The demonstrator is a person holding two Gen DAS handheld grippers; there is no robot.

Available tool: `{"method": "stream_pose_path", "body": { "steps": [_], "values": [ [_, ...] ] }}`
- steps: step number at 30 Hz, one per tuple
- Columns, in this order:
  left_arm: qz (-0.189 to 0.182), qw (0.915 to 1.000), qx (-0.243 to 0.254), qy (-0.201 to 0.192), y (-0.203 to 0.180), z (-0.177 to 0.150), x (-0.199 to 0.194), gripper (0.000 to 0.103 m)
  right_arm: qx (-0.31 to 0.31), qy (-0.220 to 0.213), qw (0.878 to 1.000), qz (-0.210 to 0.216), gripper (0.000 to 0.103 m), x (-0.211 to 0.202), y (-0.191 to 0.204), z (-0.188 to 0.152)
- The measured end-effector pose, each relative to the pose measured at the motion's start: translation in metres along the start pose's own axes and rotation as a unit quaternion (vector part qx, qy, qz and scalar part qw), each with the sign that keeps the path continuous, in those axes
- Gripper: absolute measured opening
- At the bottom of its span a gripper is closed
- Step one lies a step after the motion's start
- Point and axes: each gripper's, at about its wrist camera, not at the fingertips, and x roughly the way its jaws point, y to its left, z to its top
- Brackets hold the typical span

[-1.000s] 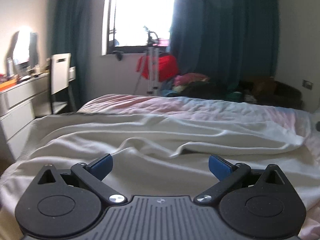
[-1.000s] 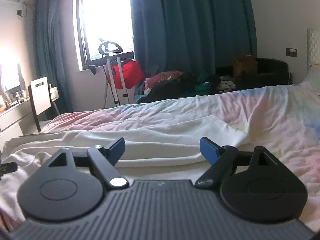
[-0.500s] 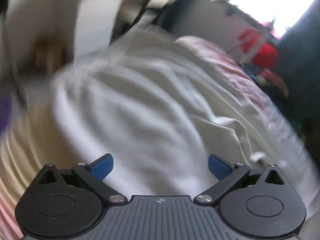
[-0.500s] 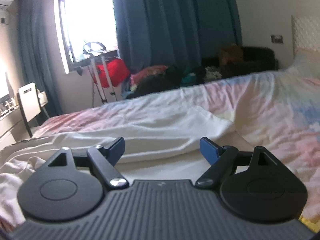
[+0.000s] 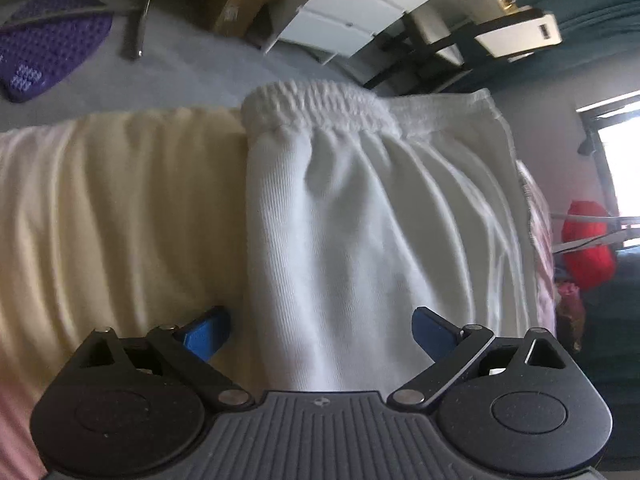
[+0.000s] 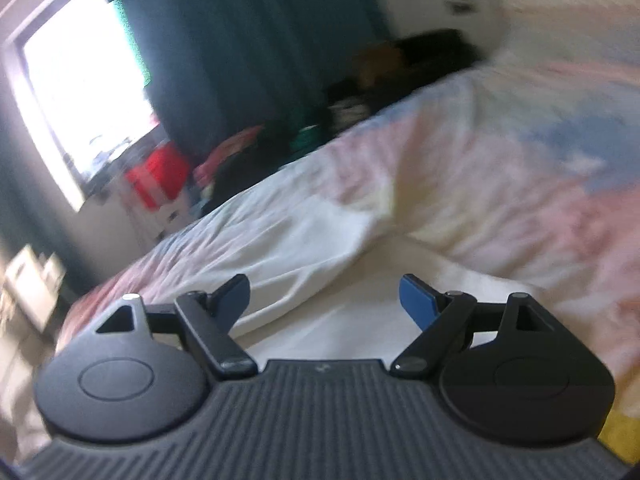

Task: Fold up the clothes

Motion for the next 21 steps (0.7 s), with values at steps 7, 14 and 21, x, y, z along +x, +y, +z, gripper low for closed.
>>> {"method": "stream_pose_path", "body": {
  "steps": [7, 14, 21],
  "values": [
    [-0.025, 0.9984, 0.038, -0.034, -0.008, -0.007, -0.021, 0.092, 0.172, -0.028, 0.98, -0.098, 0.085, -0.005, -0.088, 0.002],
    [-0.081, 0.9949, 0.014, -0.059, 0.005, -0.011, -0.041, 0.091, 0.233, 0.05, 0.967, -0.094, 0.084, 0.025, -0.109, -0.011],
    [-0.126, 0.9883, -0.005, -0.086, 0.009, -0.017, -0.054, 0.094, 0.265, 0.093, 0.954, -0.101, 0.084, 0.04, -0.115, -0.023]
  ]
}}
